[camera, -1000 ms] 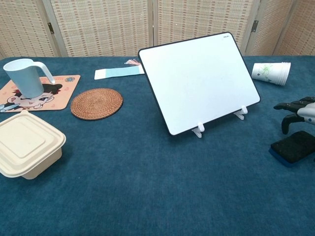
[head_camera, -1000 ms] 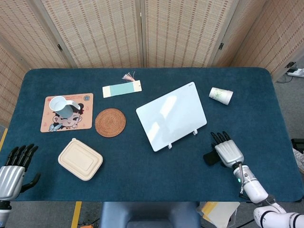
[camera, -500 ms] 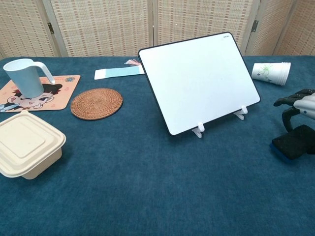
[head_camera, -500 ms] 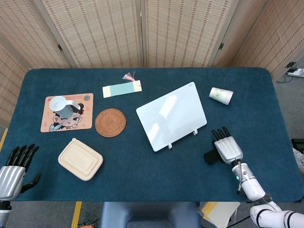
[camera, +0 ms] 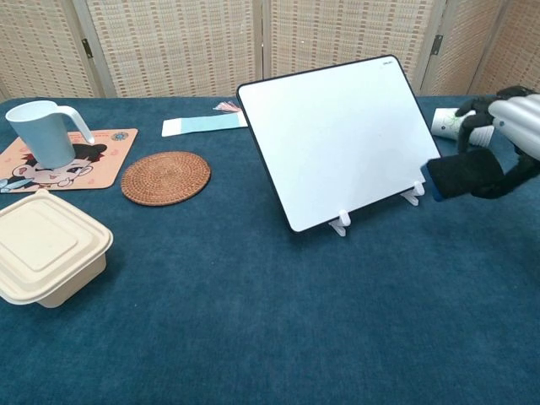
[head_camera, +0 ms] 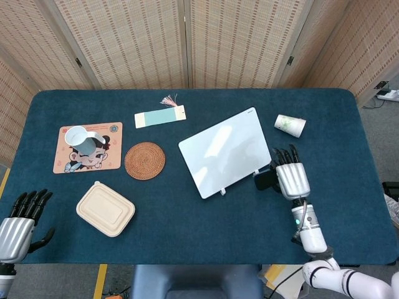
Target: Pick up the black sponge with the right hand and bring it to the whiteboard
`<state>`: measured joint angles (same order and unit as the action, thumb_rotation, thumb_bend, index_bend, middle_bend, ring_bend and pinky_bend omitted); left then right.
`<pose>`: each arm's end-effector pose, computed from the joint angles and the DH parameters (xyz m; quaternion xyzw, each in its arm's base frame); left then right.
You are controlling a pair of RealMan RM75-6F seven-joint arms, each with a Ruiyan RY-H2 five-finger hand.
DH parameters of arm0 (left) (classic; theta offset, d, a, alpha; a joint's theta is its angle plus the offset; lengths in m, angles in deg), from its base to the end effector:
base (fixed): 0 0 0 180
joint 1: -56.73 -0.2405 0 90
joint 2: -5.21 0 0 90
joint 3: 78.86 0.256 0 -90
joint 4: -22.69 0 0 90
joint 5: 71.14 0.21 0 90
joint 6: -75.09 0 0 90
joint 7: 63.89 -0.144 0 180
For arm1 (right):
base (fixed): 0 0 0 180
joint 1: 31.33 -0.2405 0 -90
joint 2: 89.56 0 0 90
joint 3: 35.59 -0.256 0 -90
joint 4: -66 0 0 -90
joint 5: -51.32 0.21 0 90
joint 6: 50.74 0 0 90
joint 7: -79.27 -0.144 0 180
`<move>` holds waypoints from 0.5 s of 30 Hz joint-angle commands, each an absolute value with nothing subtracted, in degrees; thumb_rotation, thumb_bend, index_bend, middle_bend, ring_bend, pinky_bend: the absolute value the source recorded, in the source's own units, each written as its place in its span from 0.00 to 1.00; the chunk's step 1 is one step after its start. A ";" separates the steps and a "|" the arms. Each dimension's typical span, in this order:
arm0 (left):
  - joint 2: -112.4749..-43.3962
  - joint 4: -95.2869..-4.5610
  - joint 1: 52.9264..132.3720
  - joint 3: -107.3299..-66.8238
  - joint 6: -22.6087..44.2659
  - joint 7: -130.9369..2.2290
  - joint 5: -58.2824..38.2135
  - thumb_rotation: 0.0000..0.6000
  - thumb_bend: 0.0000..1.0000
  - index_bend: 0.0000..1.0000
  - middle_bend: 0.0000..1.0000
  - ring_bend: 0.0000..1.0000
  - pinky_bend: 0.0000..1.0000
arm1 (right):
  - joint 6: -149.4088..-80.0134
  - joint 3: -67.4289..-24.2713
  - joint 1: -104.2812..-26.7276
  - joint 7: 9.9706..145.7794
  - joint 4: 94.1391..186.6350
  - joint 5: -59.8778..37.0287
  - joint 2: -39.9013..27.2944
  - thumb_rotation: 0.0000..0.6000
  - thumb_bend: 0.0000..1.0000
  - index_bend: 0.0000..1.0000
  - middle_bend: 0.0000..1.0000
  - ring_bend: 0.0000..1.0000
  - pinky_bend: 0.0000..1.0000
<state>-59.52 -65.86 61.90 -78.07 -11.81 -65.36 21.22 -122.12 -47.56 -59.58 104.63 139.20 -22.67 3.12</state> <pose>-0.3110 0.1694 0.1508 -0.6479 -0.3462 -0.3761 0.5647 -0.2300 -0.3244 0.0217 0.6666 -0.2860 0.3601 0.5867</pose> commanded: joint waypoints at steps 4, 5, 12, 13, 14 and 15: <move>-59.31 -65.89 62.05 -77.85 -11.58 -64.55 21.56 1.00 0.37 0.02 0.10 0.07 0.04 | -123.59 -52.83 -65.68 107.71 132.65 -22.09 11.53 1.00 0.19 0.59 0.18 0.12 0.01; -59.23 -65.86 62.07 -77.84 -11.52 -64.35 21.53 1.00 0.37 0.02 0.10 0.07 0.04 | -123.71 -53.33 -66.42 107.76 131.84 -22.12 12.41 1.00 0.19 0.59 0.18 0.12 0.01; -58.47 -65.68 62.15 -77.64 -11.34 -61.98 21.64 1.00 0.37 0.02 0.10 0.07 0.04 | -123.56 -56.34 -71.36 106.56 124.27 -21.59 18.71 1.00 0.19 0.59 0.18 0.11 0.01; -58.38 -65.66 62.17 -77.56 -11.33 -61.76 21.80 1.00 0.37 0.02 0.10 0.07 0.04 | -123.32 -56.65 -72.10 106.39 122.78 -21.46 19.53 1.00 0.19 0.59 0.18 0.11 0.01; -58.33 -65.64 62.19 -77.51 -11.33 -61.59 21.89 1.00 0.37 0.02 0.10 0.07 0.04 | -123.16 -56.85 -72.60 106.17 121.65 -21.33 20.16 1.00 0.19 0.59 0.18 0.11 0.01; -58.27 -65.60 62.19 -77.46 -11.34 -61.44 21.96 1.00 0.37 0.02 0.10 0.07 0.04 | -123.01 -57.13 -73.22 105.87 120.14 -21.15 20.98 1.00 0.19 0.59 0.18 0.10 0.01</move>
<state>-58.31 -65.63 62.18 -77.50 -11.34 -61.49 21.93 -123.47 -56.25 -71.70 106.48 122.61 -21.63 19.20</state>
